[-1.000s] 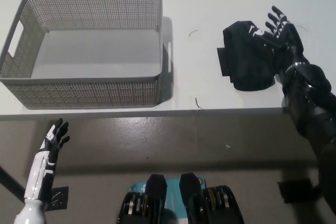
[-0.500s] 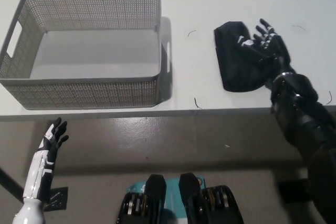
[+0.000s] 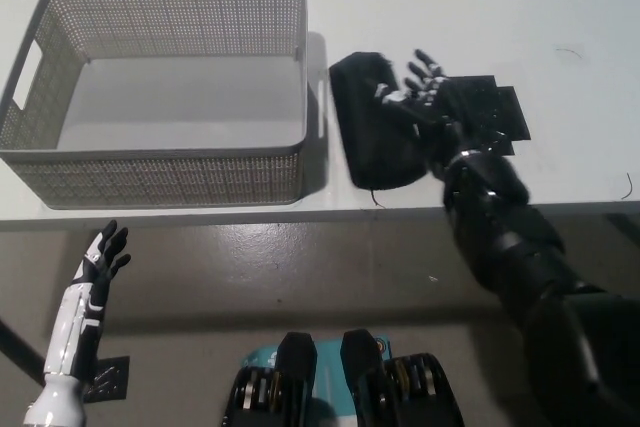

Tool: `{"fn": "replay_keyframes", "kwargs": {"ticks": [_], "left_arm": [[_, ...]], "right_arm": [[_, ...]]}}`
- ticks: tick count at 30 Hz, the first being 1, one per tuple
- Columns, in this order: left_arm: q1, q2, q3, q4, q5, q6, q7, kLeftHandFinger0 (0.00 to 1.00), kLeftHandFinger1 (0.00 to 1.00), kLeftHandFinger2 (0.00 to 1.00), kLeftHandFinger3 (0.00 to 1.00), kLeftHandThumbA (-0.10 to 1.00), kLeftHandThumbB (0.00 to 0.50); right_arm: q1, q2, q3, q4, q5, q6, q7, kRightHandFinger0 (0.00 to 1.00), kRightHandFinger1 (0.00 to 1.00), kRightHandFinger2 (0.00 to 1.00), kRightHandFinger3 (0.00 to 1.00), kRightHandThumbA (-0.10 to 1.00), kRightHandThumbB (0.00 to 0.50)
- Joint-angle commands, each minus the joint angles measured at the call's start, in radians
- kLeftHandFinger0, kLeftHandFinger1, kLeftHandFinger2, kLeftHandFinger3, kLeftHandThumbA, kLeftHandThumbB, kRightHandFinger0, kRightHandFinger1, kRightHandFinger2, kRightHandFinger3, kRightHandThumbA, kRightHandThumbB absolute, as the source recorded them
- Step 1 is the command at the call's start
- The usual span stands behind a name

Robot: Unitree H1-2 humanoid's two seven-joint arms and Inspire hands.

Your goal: Use the right hand to push the pencil case on the right hand side to the container on the left side

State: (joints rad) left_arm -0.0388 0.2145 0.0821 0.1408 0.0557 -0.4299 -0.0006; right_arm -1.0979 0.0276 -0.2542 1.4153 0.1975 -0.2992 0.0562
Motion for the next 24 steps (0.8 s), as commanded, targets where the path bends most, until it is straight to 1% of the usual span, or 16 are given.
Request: {"fn": "replay_keyframes", "kwargs": {"ticks": [1, 2, 3, 5, 9, 10, 11, 12, 13, 15, 17, 20, 23, 24], "left_arm": [[-0.016, 0.012, 0.016, -0.025, -0.009, -0.040, 0.026, 1.00, 1.00, 1.00, 1.00, 1.00, 0.111], [-0.017, 0.013, 0.016, -0.025, -0.009, -0.040, 0.025, 1.00, 1.00, 1.00, 1.00, 1.00, 0.113], [-0.016, 0.017, 0.014, -0.025, -0.009, -0.040, 0.022, 1.00, 1.00, 1.00, 1.00, 1.00, 0.106], [-0.016, 0.019, 0.015, -0.024, -0.002, -0.040, 0.027, 1.00, 1.00, 1.00, 1.00, 1.00, 0.103], [-0.015, 0.016, 0.017, -0.026, -0.009, -0.040, 0.021, 1.00, 1.00, 1.00, 1.00, 1.00, 0.114], [-0.015, 0.015, 0.017, -0.026, -0.014, -0.040, 0.018, 1.00, 1.00, 1.00, 1.00, 1.00, 0.107], [-0.016, 0.016, 0.016, -0.025, -0.018, -0.040, 0.015, 1.00, 1.00, 1.00, 1.00, 1.00, 0.106], [-0.015, 0.016, 0.017, -0.027, -0.027, -0.040, 0.007, 1.00, 1.00, 1.00, 1.00, 1.00, 0.098], [-0.015, 0.016, 0.017, -0.028, -0.026, -0.040, 0.008, 1.00, 1.00, 1.00, 1.00, 1.00, 0.098], [-0.017, 0.018, 0.016, -0.028, -0.009, -0.040, 0.018, 1.00, 1.00, 1.00, 1.00, 1.00, 0.102], [-0.021, 0.022, 0.017, -0.022, -0.023, -0.040, 0.008, 1.00, 1.00, 1.00, 1.00, 1.00, 0.103], [-0.020, 0.025, 0.016, -0.026, 0.002, -0.040, 0.027, 1.00, 1.00, 1.00, 1.00, 1.00, 0.095], [-0.024, 0.022, 0.017, -0.023, -0.011, -0.040, 0.020, 1.00, 1.00, 1.00, 1.00, 1.00, 0.094], [-0.026, 0.022, 0.016, -0.022, -0.009, -0.040, 0.020, 1.00, 1.00, 1.00, 1.00, 1.00, 0.099]], "right_arm": [[-0.076, 0.027, -0.008, -0.020, 0.025, -0.043, 0.013, 1.00, 1.00, 1.00, 1.00, 1.00, 0.270], [-0.078, 0.034, -0.010, -0.020, 0.027, -0.046, 0.010, 1.00, 1.00, 1.00, 1.00, 1.00, 0.271], [-0.081, 0.044, -0.009, -0.020, 0.026, -0.050, 0.002, 1.00, 1.00, 1.00, 1.00, 1.00, 0.284], [-0.088, 0.064, -0.012, -0.023, 0.028, -0.063, 0.000, 1.00, 1.00, 1.00, 1.00, 1.00, 0.265], [-0.096, 0.090, -0.035, -0.029, 0.056, -0.053, 0.009, 1.00, 1.00, 1.00, 1.00, 1.00, 0.295], [-0.096, 0.097, -0.031, -0.029, 0.050, -0.060, 0.003, 1.00, 1.00, 1.00, 1.00, 1.00, 0.302], [-0.097, 0.101, -0.029, -0.028, 0.048, -0.065, 0.003, 1.00, 1.00, 1.00, 1.00, 1.00, 0.296], [-0.096, 0.109, -0.027, -0.029, 0.046, -0.074, 0.007, 1.00, 1.00, 1.00, 1.00, 1.00, 0.267], [-0.095, 0.113, -0.024, -0.030, 0.043, -0.080, 0.007, 1.00, 1.00, 1.00, 1.00, 1.00, 0.264], [-0.093, 0.119, -0.016, -0.033, 0.035, -0.094, -0.004, 1.00, 1.00, 1.00, 1.00, 1.00, 0.267], [-0.095, 0.127, -0.034, -0.037, 0.060, -0.083, 0.008, 1.00, 1.00, 1.00, 1.00, 1.00, 0.275], [-0.089, 0.126, -0.022, -0.043, 0.050, -0.095, 0.002, 1.00, 1.00, 1.00, 1.00, 1.00, 0.266], [-0.086, 0.117, -0.014, -0.042, 0.042, -0.096, 0.010, 1.00, 1.00, 1.00, 1.00, 1.00, 0.260], [-0.084, 0.113, -0.009, -0.044, 0.037, -0.098, 0.005, 1.00, 1.00, 1.00, 1.00, 1.00, 0.271]]}}
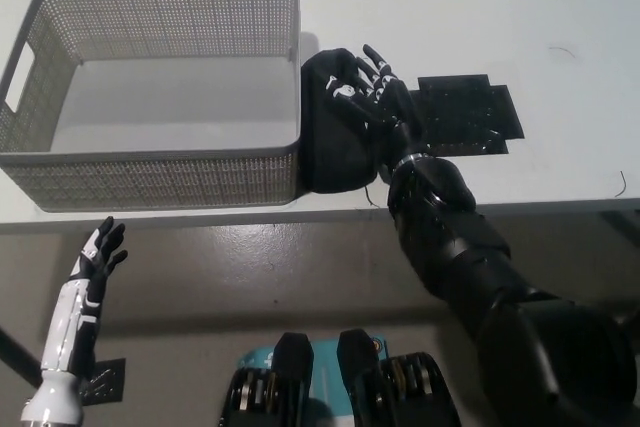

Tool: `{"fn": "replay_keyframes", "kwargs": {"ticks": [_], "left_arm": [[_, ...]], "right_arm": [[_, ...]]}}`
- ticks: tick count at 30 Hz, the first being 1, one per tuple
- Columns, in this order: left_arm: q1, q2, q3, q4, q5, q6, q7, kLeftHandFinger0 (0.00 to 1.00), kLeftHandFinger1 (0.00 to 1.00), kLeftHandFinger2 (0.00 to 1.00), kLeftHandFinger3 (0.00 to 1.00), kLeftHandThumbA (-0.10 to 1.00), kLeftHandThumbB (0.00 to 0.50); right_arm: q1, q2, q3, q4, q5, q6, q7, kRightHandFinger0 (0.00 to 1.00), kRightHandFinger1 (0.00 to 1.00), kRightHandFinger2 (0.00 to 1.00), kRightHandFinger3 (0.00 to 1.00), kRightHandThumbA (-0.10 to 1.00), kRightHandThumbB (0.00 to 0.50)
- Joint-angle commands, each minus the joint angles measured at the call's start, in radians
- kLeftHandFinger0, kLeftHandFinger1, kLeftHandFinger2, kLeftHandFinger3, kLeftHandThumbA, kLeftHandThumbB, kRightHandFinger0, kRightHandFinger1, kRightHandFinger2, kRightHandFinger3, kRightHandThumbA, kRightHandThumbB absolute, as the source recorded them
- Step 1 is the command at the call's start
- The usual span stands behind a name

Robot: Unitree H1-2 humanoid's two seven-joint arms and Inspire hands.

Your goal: Use the right hand to push the pencil case on the right hand side to the container on the left side

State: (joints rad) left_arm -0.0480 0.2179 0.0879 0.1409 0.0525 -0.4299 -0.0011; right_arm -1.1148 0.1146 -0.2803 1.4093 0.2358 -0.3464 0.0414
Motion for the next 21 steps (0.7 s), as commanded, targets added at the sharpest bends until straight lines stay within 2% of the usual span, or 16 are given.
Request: {"fn": "replay_keyframes", "kwargs": {"ticks": [1, 3, 5, 6, 8, 9, 10, 12, 15, 18, 19, 20, 21], "left_arm": [[-0.017, 0.015, 0.013, -0.022, -0.025, -0.040, 0.007, 1.00, 1.00, 1.00, 1.00, 1.00, 0.103], [-0.019, 0.017, 0.010, -0.022, -0.012, -0.040, 0.014, 1.00, 1.00, 1.00, 1.00, 1.00, 0.099], [-0.020, 0.018, 0.010, -0.022, -0.007, -0.040, 0.018, 1.00, 1.00, 1.00, 1.00, 1.00, 0.102], [-0.019, 0.019, 0.010, -0.027, -0.011, -0.040, 0.014, 1.00, 1.00, 1.00, 1.00, 1.00, 0.095], [-0.018, 0.021, 0.010, -0.028, -0.011, -0.040, 0.013, 1.00, 1.00, 1.00, 1.00, 1.00, 0.089], [-0.017, 0.022, 0.011, -0.028, -0.009, -0.040, 0.013, 1.00, 1.00, 1.00, 1.00, 1.00, 0.085], [-0.020, 0.023, 0.011, -0.028, -0.007, -0.040, 0.013, 1.00, 1.00, 1.00, 1.00, 1.00, 0.084], [-0.019, 0.024, 0.011, -0.030, -0.007, -0.040, 0.013, 1.00, 1.00, 1.00, 1.00, 1.00, 0.082], [-0.021, 0.022, 0.012, -0.029, -0.009, -0.040, 0.013, 1.00, 1.00, 1.00, 1.00, 1.00, 0.089], [-0.025, 0.025, 0.014, -0.026, -0.012, -0.040, 0.013, 1.00, 1.00, 1.00, 1.00, 1.00, 0.091], [-0.026, 0.026, 0.013, -0.025, -0.007, -0.040, 0.015, 1.00, 1.00, 1.00, 1.00, 1.00, 0.094], [-0.025, 0.023, 0.014, -0.026, -0.003, -0.040, 0.021, 1.00, 1.00, 1.00, 1.00, 1.00, 0.097], [-0.024, 0.022, 0.015, -0.027, -0.006, -0.040, 0.018, 1.00, 1.00, 1.00, 1.00, 1.00, 0.097]], "right_arm": [[-0.063, 0.023, 0.028, -0.039, -0.014, -0.056, 0.007, 1.00, 1.00, 1.00, 1.00, 1.00, 0.275], [-0.055, 0.010, 0.064, -0.045, -0.053, -0.079, -0.013, 1.00, 1.00, 1.00, 1.00, 1.00, 0.247], [-0.052, 0.000, 0.096, -0.048, -0.079, -0.088, -0.041, 1.00, 1.00, 1.00, 1.00, 1.00, 0.259], [-0.048, -0.029, 0.222, -0.055, -0.228, -0.082, -0.172, 1.00, 1.00, 1.00, 1.00, 1.00, 0.305], [-0.043, -0.054, 0.333, -0.067, -0.344, -0.080, -0.302, 1.00, 1.00, 1.00, 1.00, 1.00, 0.313], [-0.040, -0.078, 0.408, -0.076, -0.417, -0.063, -0.387, 1.00, 1.00, 1.00, 1.00, 1.00, 0.335], [-0.038, -0.094, 0.429, -0.084, -0.431, -0.068, -0.405, 1.00, 1.00, 1.00, 1.00, 1.00, 0.343], [-0.034, -0.111, 0.447, -0.095, -0.429, -0.066, -0.429, 1.00, 1.00, 1.00, 1.00, 1.00, 0.359], [-0.024, -0.147, 0.385, -0.141, -0.332, -0.071, -0.373, 1.00, 1.00, 1.00, 1.00, 1.00, 0.351], [-0.015, -0.165, 0.324, -0.195, -0.256, -0.083, -0.328, 1.00, 1.00, 1.00, 1.00, 1.00, 0.367], [-0.007, -0.164, 0.286, -0.217, -0.205, -0.104, -0.285, 1.00, 1.00, 1.00, 1.00, 1.00, 0.360], [0.001, -0.163, 0.245, -0.250, -0.152, -0.109, -0.240, 1.00, 1.00, 1.00, 1.00, 1.00, 0.322], [0.011, -0.163, 0.206, -0.287, -0.108, -0.115, -0.210, 1.00, 1.00, 1.00, 1.00, 1.00, 0.336]]}}
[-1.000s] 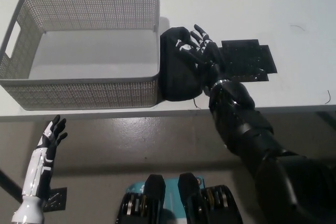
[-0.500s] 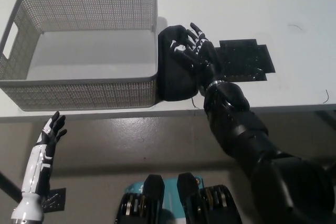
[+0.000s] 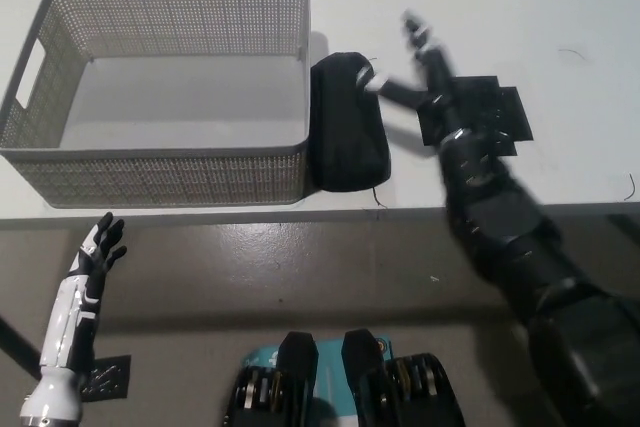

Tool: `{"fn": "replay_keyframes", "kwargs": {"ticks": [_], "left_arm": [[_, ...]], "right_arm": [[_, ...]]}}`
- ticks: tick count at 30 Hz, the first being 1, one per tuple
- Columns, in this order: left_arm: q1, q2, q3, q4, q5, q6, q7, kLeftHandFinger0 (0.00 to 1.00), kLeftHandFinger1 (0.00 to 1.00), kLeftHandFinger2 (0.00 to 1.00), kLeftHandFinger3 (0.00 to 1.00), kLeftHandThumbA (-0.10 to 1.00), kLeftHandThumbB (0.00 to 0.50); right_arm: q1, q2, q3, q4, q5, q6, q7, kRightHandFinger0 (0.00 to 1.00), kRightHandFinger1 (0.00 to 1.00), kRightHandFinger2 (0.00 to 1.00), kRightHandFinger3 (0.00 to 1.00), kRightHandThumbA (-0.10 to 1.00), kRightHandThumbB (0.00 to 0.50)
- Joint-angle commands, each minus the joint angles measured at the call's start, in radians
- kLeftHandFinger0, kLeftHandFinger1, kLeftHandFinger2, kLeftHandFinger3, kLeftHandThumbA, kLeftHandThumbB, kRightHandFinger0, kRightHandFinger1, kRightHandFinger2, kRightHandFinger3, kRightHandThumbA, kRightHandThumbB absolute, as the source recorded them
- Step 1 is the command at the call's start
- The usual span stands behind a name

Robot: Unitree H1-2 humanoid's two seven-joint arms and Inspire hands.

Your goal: Use the right hand to push the pencil case on the right hand side to the container on the left side

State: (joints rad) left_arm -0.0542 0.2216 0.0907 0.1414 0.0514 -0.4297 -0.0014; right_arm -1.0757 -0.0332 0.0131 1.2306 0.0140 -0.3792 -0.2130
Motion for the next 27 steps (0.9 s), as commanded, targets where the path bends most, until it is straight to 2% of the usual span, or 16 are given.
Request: {"fn": "replay_keyframes", "kwargs": {"ticks": [1, 5, 8, 10, 13, 14, 18, 21, 23, 25, 27], "left_arm": [[-0.016, 0.017, 0.013, -0.028, -0.011, -0.040, 0.014, 1.00, 1.00, 1.00, 1.00, 1.00, 0.096], [-0.014, 0.018, 0.009, -0.024, 0.007, -0.040, 0.022, 1.00, 1.00, 1.00, 1.00, 1.00, 0.101], [-0.014, 0.014, 0.007, -0.028, 0.004, -0.040, 0.021, 1.00, 1.00, 1.00, 1.00, 1.00, 0.105], [-0.015, 0.013, 0.007, -0.029, -0.006, -0.040, 0.010, 1.00, 1.00, 1.00, 1.00, 1.00, 0.116], [-0.023, 0.015, 0.008, -0.028, -0.010, -0.040, 0.007, 1.00, 1.00, 1.00, 1.00, 1.00, 0.105], [-0.031, 0.017, 0.008, -0.026, -0.013, -0.040, 0.003, 1.00, 1.00, 1.00, 1.00, 1.00, 0.108], [-0.049, 0.028, 0.008, -0.023, 0.003, -0.040, 0.006, 1.00, 1.00, 1.00, 1.00, 1.00, 0.086], [-0.057, 0.030, 0.009, -0.018, -0.016, -0.040, -0.005, 1.00, 1.00, 1.00, 1.00, 1.00, 0.083], [-0.060, 0.032, 0.008, -0.018, -0.031, -0.040, -0.017, 1.00, 1.00, 1.00, 1.00, 1.00, 0.082], [-0.065, 0.033, 0.010, -0.019, -0.029, -0.040, -0.016, 1.00, 1.00, 1.00, 1.00, 1.00, 0.082], [-0.067, 0.033, 0.010, -0.027, -0.027, -0.040, -0.015, 1.00, 1.00, 1.00, 1.00, 1.00, 0.069]], "right_arm": [[-0.022, -0.014, -0.111, -0.132, 0.134, -0.085, 0.059, 1.00, 1.00, 1.00, 1.00, 1.00, 0.347], [0.001, -0.004, -0.222, -0.246, 0.263, -0.022, 0.174, 1.00, 1.00, 1.00, 1.00, 1.00, 0.355], [0.048, 0.013, -0.281, -0.399, 0.370, 0.038, 0.243, 1.00, 1.00, 1.00, 1.00, 1.00, 0.316], [0.100, 0.019, -0.287, -0.522, 0.402, 0.080, 0.261, 1.00, 1.00, 1.00, 1.00, 1.00, 0.354], [0.228, 0.013, -0.238, -0.759, 0.359, 0.112, 0.244, 1.00, 1.00, 1.00, 1.00, 1.00, 0.362], [0.272, 0.012, -0.228, -0.832, 0.350, 0.110, 0.239, 1.00, 1.00, 1.00, 1.00, 1.00, 0.376], [0.486, -0.012, -0.173, -1.081, 0.285, 0.056, 0.255, 1.00, 1.00, 1.00, 1.00, 1.00, 0.293], [0.626, -0.030, -0.145, -1.196, 0.283, 0.056, 0.284, 1.00, 1.00, 1.00, 1.00, 1.00, 0.292], [0.730, -0.044, -0.129, -1.222, 0.280, 0.008, 0.313, 1.00, 1.00, 1.00, 1.00, 1.00, 0.278], [0.796, -0.050, -0.119, -1.222, 0.250, -0.031, 0.312, 1.00, 1.00, 1.00, 1.00, 1.00, 0.294], [0.861, -0.055, -0.112, -1.212, 0.236, -0.042, 0.315, 1.00, 1.00, 1.00, 1.00, 1.00, 0.353]]}}
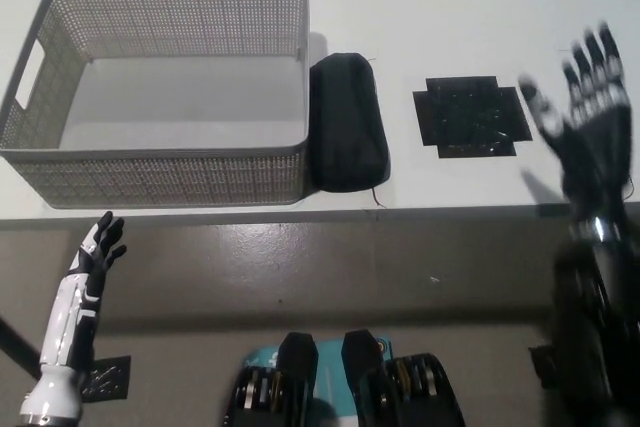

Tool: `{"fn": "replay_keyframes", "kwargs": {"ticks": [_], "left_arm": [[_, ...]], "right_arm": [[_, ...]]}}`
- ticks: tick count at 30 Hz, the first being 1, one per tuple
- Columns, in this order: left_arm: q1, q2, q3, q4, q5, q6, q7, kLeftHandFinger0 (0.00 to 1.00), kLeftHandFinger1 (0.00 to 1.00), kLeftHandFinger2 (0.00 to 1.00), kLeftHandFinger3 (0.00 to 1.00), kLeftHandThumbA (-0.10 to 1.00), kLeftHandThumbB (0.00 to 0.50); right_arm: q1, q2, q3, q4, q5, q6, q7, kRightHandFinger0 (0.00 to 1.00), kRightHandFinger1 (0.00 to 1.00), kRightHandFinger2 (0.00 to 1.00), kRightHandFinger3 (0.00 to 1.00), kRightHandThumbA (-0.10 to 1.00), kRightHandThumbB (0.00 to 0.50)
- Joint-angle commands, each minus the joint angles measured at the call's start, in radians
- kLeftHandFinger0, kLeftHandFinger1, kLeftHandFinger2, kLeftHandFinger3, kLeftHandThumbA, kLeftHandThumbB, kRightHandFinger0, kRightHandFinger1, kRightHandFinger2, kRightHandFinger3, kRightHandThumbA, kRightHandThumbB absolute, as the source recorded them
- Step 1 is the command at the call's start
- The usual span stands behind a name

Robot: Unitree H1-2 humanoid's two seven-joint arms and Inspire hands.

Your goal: Use the right hand to push the pencil case on the right hand side to the container on the left side

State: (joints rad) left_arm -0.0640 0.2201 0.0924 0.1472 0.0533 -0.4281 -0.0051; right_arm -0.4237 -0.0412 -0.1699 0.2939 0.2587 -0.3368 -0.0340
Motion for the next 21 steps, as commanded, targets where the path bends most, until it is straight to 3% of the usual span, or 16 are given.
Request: {"fn": "replay_keyframes", "kwargs": {"ticks": [1, 3, 6, 9, 13, 17, 21], "left_arm": [[-0.059, 0.036, 0.010, -0.033, -0.029, -0.042, -0.011, 1.00, 1.00, 1.00, 1.00, 1.00, 0.069], [-0.056, 0.036, 0.009, -0.037, -0.039, -0.042, -0.018, 1.00, 1.00, 1.00, 1.00, 1.00, 0.070], [-0.057, 0.032, 0.004, -0.047, -0.042, -0.042, -0.021, 1.00, 1.00, 1.00, 1.00, 1.00, 0.067], [-0.058, 0.021, 0.004, -0.054, -0.049, -0.042, -0.017, 1.00, 1.00, 1.00, 1.00, 1.00, 0.067], [-0.058, 0.016, 0.002, -0.062, -0.047, -0.042, -0.020, 1.00, 1.00, 1.00, 1.00, 1.00, 0.058], [-0.057, 0.023, 0.007, -0.067, -0.047, -0.042, -0.022, 1.00, 1.00, 1.00, 1.00, 1.00, 0.066], [-0.058, 0.031, 0.010, -0.066, -0.049, -0.042, -0.028, 1.00, 1.00, 1.00, 1.00, 1.00, 0.075]], "right_arm": [[0.220, -0.048, 0.074, -0.268, -0.009, -0.086, 0.135, 1.00, 1.00, 1.00, 1.00, 1.00, 0.352], [0.257, -0.054, 0.085, -0.243, -0.006, -0.091, 0.144, 1.00, 1.00, 1.00, 1.00, 1.00, 0.351], [0.296, -0.062, 0.110, -0.214, -0.024, -0.089, 0.143, 1.00, 1.00, 1.00, 1.00, 1.00, 0.251], [0.316, -0.080, 0.141, -0.179, -0.022, -0.103, 0.179, 1.00, 1.00, 1.00, 1.00, 1.00, 0.216], [0.333, -0.082, 0.170, -0.141, -0.055, -0.129, 0.183, 1.00, 1.00, 1.00, 1.00, 1.00, 0.289], [0.333, -0.069, 0.178, -0.128, -0.039, -0.087, 0.180, 1.00, 1.00, 1.00, 1.00, 1.00, 0.304], [0.323, -0.068, 0.173, -0.109, -0.016, -0.080, 0.193, 1.00, 1.00, 1.00, 1.00, 1.00, 0.276]]}}
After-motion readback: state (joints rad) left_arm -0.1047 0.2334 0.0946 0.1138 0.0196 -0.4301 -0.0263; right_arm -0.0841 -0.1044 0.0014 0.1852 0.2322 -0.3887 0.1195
